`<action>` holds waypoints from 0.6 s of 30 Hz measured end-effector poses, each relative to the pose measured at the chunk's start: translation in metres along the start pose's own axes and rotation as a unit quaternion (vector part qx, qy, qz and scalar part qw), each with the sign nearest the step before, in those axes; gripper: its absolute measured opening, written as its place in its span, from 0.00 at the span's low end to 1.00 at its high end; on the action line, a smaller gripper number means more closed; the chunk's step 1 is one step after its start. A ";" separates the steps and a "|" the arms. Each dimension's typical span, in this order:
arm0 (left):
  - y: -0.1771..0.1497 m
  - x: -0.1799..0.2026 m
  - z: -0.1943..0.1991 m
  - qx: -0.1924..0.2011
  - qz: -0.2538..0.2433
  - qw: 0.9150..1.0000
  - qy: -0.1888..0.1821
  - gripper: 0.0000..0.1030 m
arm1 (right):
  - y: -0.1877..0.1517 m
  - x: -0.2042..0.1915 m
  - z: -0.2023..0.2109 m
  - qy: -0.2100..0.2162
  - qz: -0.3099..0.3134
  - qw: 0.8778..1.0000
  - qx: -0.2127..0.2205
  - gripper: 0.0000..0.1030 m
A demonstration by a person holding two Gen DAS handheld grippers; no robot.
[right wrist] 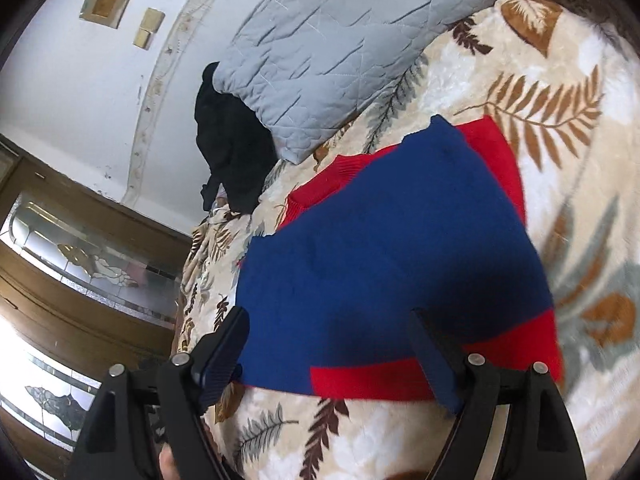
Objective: Fold small clothes
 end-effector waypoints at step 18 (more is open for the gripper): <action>0.000 0.000 0.018 0.032 0.018 0.999 0.000 0.53 | -0.079 0.054 0.027 0.002 -0.086 0.996 0.001 0.80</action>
Point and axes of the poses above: each gripper's, at about its wrist camera, not at the fingertips, and z roughly against the way its jaws point, x to its right, y to its top, the point moved 6 cm from there along -z, roughly the way its jaws point, and after that the axes turned 7 degrees about -x, right-handed, at the moved point
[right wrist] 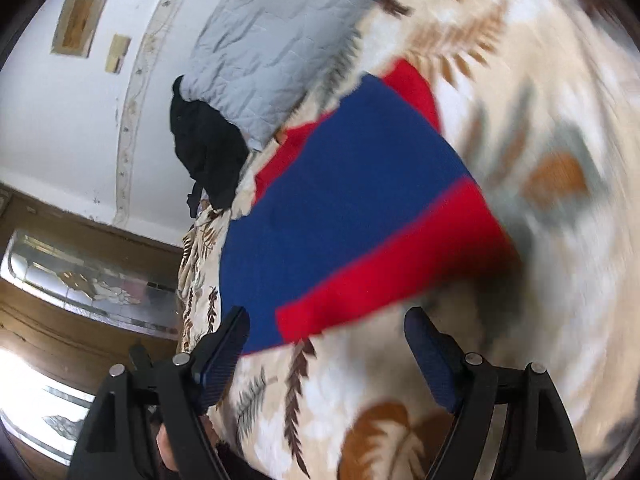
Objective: Fold small clothes
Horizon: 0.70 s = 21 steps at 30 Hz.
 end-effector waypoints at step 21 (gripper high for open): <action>-0.008 0.056 0.030 0.026 -0.066 0.997 0.034 0.53 | 0.031 0.018 -0.005 0.000 -0.066 0.997 0.027 0.79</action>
Point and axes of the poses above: each gripper's, at about its wrist camera, not at the fingertips, and z roughly against the way its jaws point, x to its right, y to its top, the point moved 6 cm from there along -z, roughly the way its jaws point, and after that the axes turned 7 degrees about -x, right-handed, at the moved point
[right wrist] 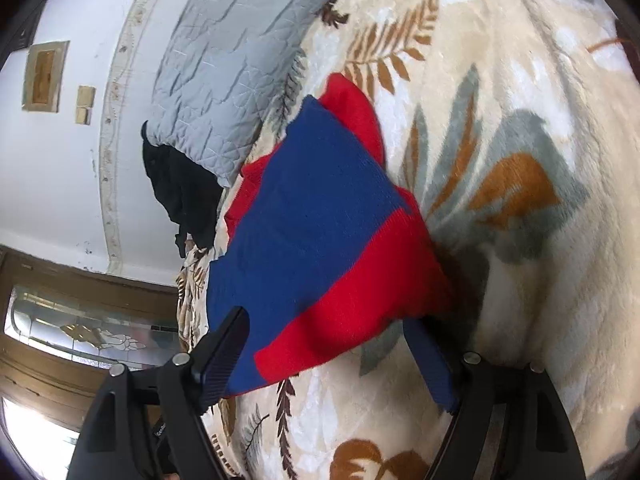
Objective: Fold small clothes
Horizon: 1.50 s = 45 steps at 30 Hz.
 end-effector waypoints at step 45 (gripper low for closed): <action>-0.002 -0.014 -0.010 -0.009 0.020 1.000 -0.011 0.53 | 0.021 0.003 -0.007 -0.095 0.006 0.995 0.035 0.51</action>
Point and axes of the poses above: each gripper's, at about its wrist camera, not at the fingertips, and z roughly against the way its jaws point, x to its right, y to its top, the point moved 6 cm from there along -z, roughly the way its jaws point, and after that the axes turned 7 degrees about -x, right-handed, at the moved point
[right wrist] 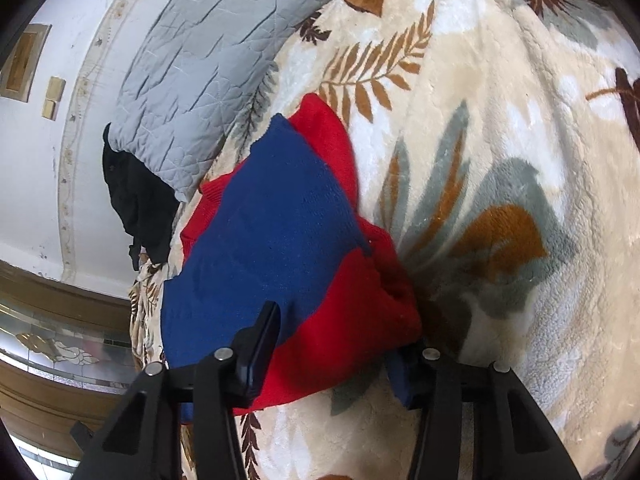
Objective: Fold small clothes
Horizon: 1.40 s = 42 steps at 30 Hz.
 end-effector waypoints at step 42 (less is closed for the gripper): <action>0.032 0.101 -0.063 -0.023 -0.102 0.994 0.023 0.53 | -0.003 -0.032 0.008 -0.040 0.146 0.988 0.009 0.14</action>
Point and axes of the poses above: each gripper's, at about its wrist camera, not at the fingertips, and z roughly against the way its jaws point, x to its right, y to its top, the point moved 6 cm from there along -z, roughly the way its jaws point, and after that the axes turned 7 degrees about -x, right-handed, at the moved point
